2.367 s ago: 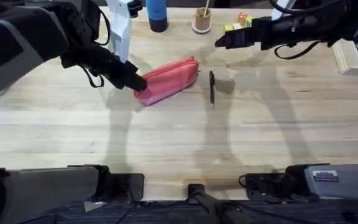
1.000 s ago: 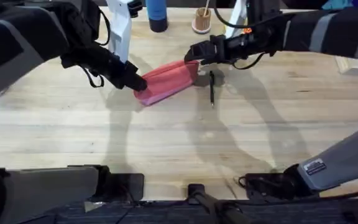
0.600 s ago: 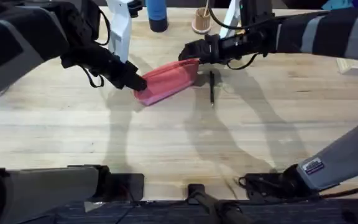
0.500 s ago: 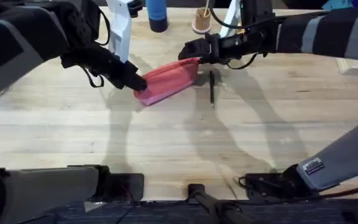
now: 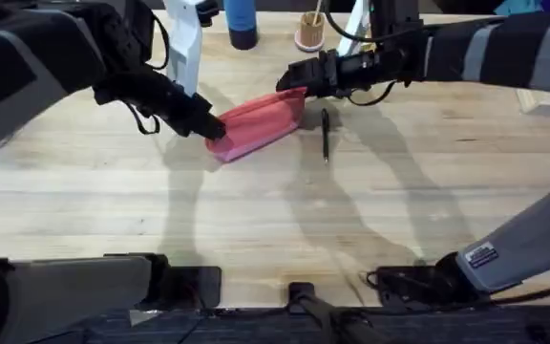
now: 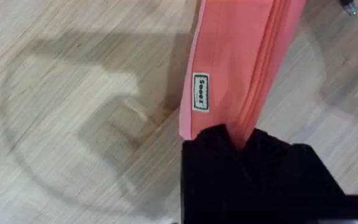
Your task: Unzip the bag, pick up the pens from the table one at a time and place them inside, then zip the bag closed.
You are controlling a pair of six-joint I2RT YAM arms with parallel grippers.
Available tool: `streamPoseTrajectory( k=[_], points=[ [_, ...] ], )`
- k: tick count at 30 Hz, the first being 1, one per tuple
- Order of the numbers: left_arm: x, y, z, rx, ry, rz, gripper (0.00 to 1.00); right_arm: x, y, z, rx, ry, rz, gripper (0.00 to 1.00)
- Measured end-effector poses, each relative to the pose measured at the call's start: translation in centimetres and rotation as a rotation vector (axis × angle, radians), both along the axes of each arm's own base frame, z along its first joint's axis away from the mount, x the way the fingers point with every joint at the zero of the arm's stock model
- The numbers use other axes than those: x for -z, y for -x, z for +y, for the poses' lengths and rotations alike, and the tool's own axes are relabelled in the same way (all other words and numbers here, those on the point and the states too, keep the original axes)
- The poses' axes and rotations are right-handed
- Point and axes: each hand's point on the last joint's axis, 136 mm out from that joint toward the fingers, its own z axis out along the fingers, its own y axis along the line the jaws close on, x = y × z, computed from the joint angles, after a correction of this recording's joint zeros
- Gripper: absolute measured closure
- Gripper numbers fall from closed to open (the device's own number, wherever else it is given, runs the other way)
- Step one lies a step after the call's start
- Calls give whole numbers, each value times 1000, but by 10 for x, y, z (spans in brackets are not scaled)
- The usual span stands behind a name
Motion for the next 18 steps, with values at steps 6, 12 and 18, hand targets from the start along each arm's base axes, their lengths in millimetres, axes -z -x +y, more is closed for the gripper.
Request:
streamPoseTrajectory(
  k=[6, 12, 18],
  points=[
    [0, 0, 0, 0, 0, 0, 958, 1, -1, -1, 5, 5, 0, 510],
    [0, 0, 0, 0, 0, 0, 958, 2, -3, -2, 16, 16, -3, 934],
    [0, 0, 0, 0, 0, 0, 958, 2, -3, -2, 18, 15, 0, 967]
  ],
)
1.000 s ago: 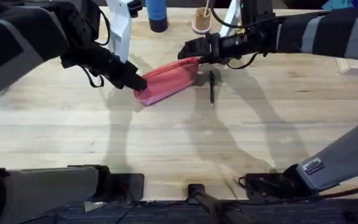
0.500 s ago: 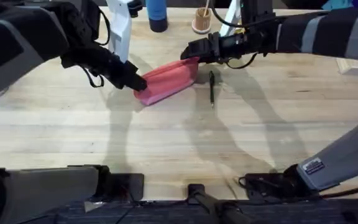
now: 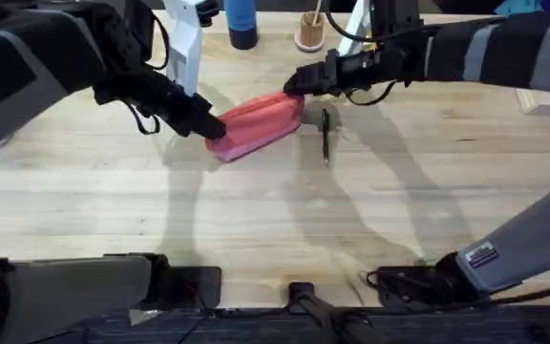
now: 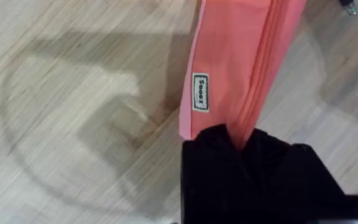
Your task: Unzip the bag, pick up the pens from the table one at a time and place them inside, then zip the bag closed.
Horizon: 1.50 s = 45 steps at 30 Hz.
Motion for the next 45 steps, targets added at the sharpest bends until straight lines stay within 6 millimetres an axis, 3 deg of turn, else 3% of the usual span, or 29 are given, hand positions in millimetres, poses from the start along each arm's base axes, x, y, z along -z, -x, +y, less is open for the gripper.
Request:
streamPoseTrajectory(
  k=[23, 28, 36, 45],
  points=[
    [0, 1, 0, -1, -2, 3, 958, -23, -3, 9, 4, 29, -67, 970],
    [1, 1, 2, -3, -9, 3, 958, -19, 3, 14, -8, 146, -94, 970],
    [2, 1, 4, -7, -21, 7, 958, -39, 12, 27, -70, 391, -296, 970],
    [2, 0, 4, -6, -19, 3, 959, -42, 22, 47, -135, 577, -475, 970]
  ],
)
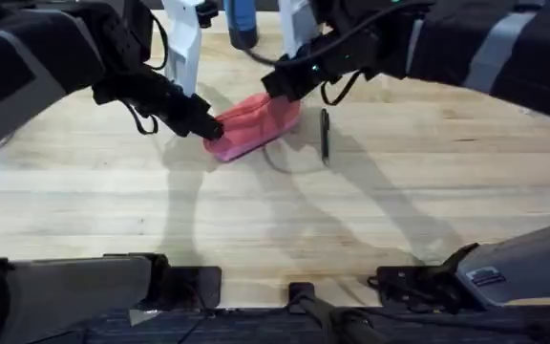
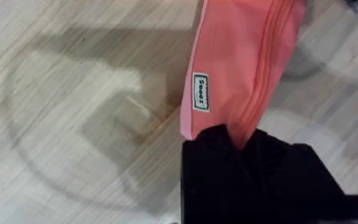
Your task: Unzip the bag, pick up the pens from the table one at a time and place them inside, then zip the bag closed.
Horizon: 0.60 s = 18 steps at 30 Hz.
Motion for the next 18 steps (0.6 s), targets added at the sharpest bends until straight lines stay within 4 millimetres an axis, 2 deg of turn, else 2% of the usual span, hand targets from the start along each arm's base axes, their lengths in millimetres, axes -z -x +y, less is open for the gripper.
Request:
streamPoseTrajectory(
  k=[9, 18],
  points=[
    [0, 0, 0, 0, 1, 1, 958, 0, 16, 22, -60, 46, -45, 970],
    [0, 1, -1, 2, 8, 4, 958, -2, 47, 56, -159, 44, -57, 970]
  ],
)
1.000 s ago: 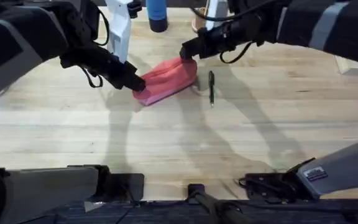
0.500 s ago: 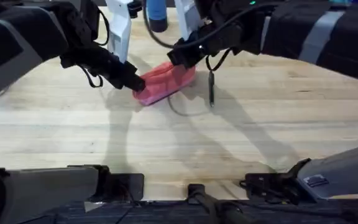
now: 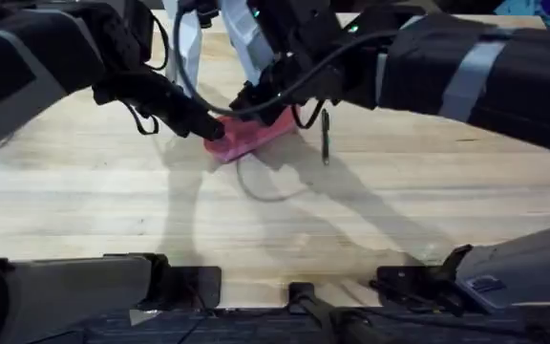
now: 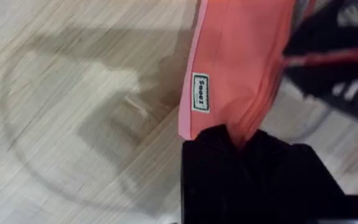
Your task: Unzip the bag, pick up the pens from the table one at a time and place them inside, then zip the bag closed.
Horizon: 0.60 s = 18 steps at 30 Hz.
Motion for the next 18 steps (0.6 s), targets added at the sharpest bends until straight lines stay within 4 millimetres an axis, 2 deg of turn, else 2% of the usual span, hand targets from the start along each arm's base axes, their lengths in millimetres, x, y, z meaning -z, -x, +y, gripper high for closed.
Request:
streamPoseTrajectory(
  k=[10, 16, 18],
  points=[
    [0, 1, -1, 2, 8, 4, 958, -3, 21, 23, -63, -4, -21, 970],
    [0, 2, -1, 2, 8, 7, 958, -4, 24, 27, -71, -2, -36, 970],
    [0, 2, -1, 6, 5, 5, 958, -4, 23, 27, -69, 0, -42, 842]
  ],
)
